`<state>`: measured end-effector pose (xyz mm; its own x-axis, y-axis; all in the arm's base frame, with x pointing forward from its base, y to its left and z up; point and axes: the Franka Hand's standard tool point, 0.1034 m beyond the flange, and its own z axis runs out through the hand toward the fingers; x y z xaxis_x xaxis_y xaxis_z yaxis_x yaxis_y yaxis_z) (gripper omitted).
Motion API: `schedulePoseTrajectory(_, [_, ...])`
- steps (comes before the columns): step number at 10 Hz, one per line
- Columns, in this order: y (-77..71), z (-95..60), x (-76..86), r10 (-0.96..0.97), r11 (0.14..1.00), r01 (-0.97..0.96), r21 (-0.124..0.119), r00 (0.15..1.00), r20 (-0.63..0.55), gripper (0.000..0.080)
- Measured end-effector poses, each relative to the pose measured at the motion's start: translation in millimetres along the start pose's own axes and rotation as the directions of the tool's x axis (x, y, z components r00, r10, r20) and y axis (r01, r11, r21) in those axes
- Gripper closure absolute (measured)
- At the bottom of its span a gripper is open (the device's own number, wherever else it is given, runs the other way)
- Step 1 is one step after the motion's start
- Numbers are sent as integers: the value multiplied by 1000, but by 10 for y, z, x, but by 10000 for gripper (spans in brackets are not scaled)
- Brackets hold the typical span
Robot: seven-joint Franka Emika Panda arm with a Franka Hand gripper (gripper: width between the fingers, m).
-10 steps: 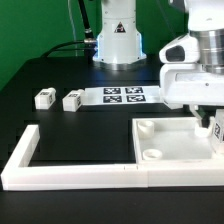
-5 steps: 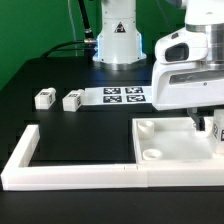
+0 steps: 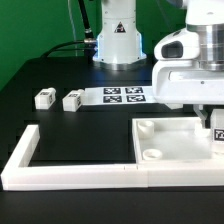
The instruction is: Assemble square table
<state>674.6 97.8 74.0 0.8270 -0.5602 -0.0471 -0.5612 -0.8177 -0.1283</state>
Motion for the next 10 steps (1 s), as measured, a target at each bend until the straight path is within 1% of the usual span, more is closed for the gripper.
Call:
schedulePoseTrajectory(1, [-7,9,3,154,988,-154,5,988,-11,511])
schedulePoseTrajectory(2, [-18,17,-3,335,942,-335,19,942,-9,511])
schedulePoseTrajectory(3, [-37,31,-22,557,829,-557,50,830,27,511])
schedulePoseTrajectory(4, [-33,33,-21,680,726,-684,71,730,74,511])
schedulePoseTrajectory(5, [-28,33,-21,712,693,-718,73,696,86,510])
schedulePoseTrajectory(7, [-32,34,-26,705,700,-710,73,704,85,509])
schedulePoseTrajectory(8, [-32,40,-37,666,738,-671,71,742,80,409])
schedulePoseTrajectory(9, [-39,37,-103,517,854,-519,28,854,62,267])
schedulePoseTrajectory(10, [-55,41,-97,291,956,-292,23,956,43,187])
